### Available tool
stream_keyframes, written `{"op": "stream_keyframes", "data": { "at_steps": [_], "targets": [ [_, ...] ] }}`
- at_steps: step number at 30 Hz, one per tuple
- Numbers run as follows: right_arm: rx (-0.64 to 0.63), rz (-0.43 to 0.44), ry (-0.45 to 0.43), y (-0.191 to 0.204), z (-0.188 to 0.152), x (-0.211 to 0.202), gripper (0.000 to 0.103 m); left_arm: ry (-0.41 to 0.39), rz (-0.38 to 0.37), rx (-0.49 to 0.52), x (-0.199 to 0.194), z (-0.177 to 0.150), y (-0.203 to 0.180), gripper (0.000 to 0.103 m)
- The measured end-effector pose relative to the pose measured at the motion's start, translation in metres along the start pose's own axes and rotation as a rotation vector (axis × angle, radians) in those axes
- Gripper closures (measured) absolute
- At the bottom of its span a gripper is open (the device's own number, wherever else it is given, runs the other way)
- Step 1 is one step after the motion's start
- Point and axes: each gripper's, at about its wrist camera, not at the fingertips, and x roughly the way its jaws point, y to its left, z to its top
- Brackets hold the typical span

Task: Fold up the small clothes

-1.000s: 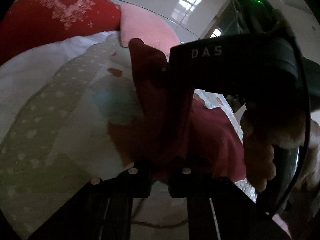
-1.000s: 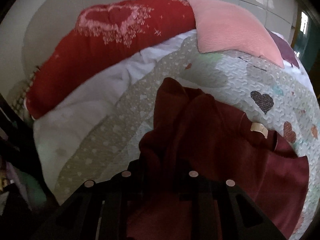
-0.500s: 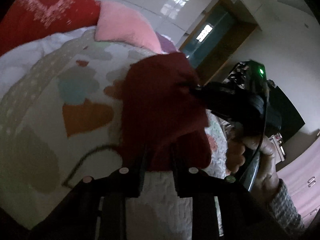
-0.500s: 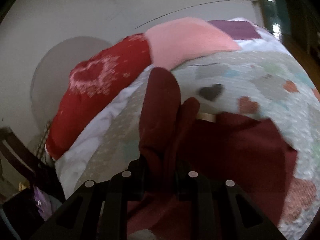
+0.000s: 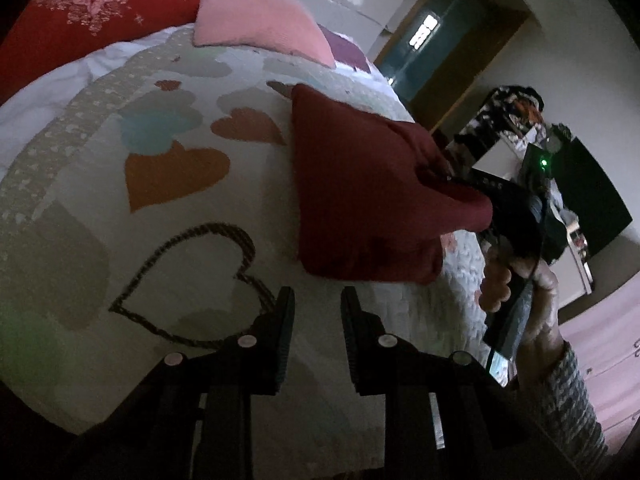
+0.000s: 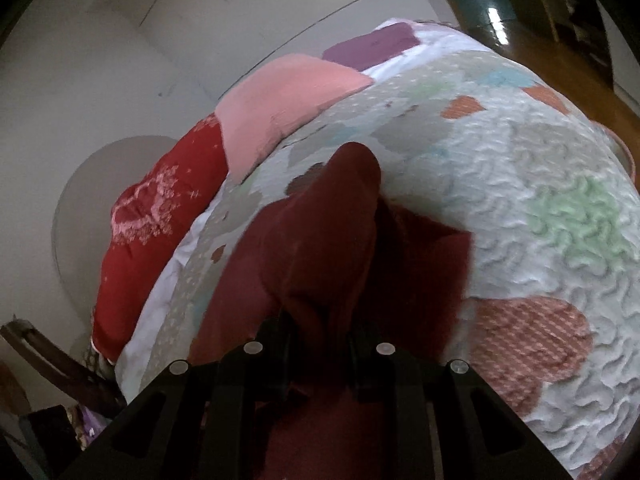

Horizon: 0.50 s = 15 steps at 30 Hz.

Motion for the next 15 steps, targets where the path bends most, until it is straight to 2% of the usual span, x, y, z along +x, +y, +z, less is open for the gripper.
{"op": "stream_keyframes", "data": {
  "at_steps": [5,8,10,14,15],
  "targets": [
    [0.032,-0.076,-0.001,-0.033,-0.006,0.001,0.081,0.049,-0.011,0.027,0.011,-0.011,-0.012,0.081],
    [0.04,-0.083,-0.009,-0.041,-0.01,0.001,0.077,0.053,-0.008,0.047,0.011,-0.015,-0.017,0.081],
    [0.026,-0.141,-0.031,-0.04,-0.01,-0.007,0.05,0.05,-0.011,0.044,0.009,-0.015,-0.018,0.079],
    [0.011,-0.165,-0.123,-0.032,-0.001,-0.047,0.05,0.047,-0.014,0.031,0.01,-0.016,-0.019,0.077],
    [0.01,-0.149,-0.154,-0.027,0.002,-0.057,0.055,0.051,-0.015,0.031,0.011,-0.017,-0.02,0.077]
  ]
}}
